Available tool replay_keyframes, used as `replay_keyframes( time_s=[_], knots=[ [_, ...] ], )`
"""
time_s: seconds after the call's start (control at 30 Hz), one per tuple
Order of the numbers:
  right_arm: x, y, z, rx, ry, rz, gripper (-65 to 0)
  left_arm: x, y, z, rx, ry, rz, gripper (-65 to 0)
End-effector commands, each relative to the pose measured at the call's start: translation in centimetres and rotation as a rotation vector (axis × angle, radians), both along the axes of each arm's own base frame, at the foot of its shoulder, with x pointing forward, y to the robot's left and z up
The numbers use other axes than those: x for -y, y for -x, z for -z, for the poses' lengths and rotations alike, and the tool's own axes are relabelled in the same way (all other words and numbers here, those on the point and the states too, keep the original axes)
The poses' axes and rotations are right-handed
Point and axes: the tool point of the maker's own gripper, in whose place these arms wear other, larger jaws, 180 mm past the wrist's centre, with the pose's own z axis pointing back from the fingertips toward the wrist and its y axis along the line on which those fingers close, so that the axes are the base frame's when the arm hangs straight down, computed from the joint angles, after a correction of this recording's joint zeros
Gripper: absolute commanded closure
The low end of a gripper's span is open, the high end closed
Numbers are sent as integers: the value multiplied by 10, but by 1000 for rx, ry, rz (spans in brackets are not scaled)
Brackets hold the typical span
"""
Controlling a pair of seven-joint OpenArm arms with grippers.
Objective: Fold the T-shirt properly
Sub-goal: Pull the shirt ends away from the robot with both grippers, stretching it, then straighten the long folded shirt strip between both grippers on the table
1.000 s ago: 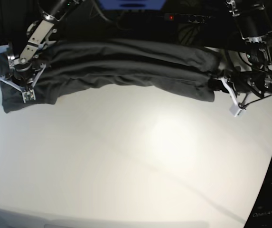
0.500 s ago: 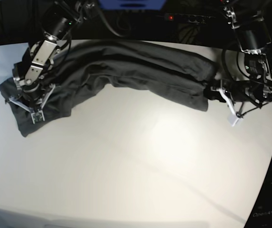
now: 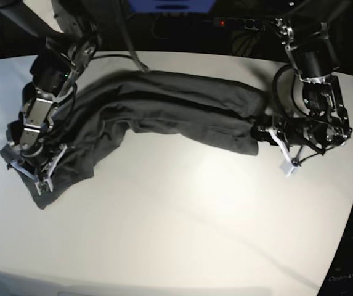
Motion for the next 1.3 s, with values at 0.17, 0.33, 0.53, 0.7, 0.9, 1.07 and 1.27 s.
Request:
replay_keyframes(
  time_s=[0.17, 0.33, 0.53, 0.7, 0.9, 1.07, 1.27],
  knots=[
    [6, -18, 2, -79, -15, -17, -7, -2, -20, 10, -26, 37, -51, -36],
    [13, -35, -6, -72, -32, -23, -7, -13, -34, 16, -43, 79, -116, -36],
    [37, -29, -7, -83, -13, 3, -7, -43, -30, 17, -56, 43, -151, -36],
    [70, -2, -4, -115, 51, 35, -7, -64, -9, 26, -88, 18, -173, -36],
    [88, 13, -15, -101, 127, 54, -7, -72, -4, 23, -83, 45, -198, -36],
    [91, 22, -24, -78, 176, 58, -7, -72, 1, 25, -96, 42, -196, -36],
    [87, 21, -41, -26, 218, 51, -7, -59, -1, 26, -93, 75, -192, -36]
  ],
)
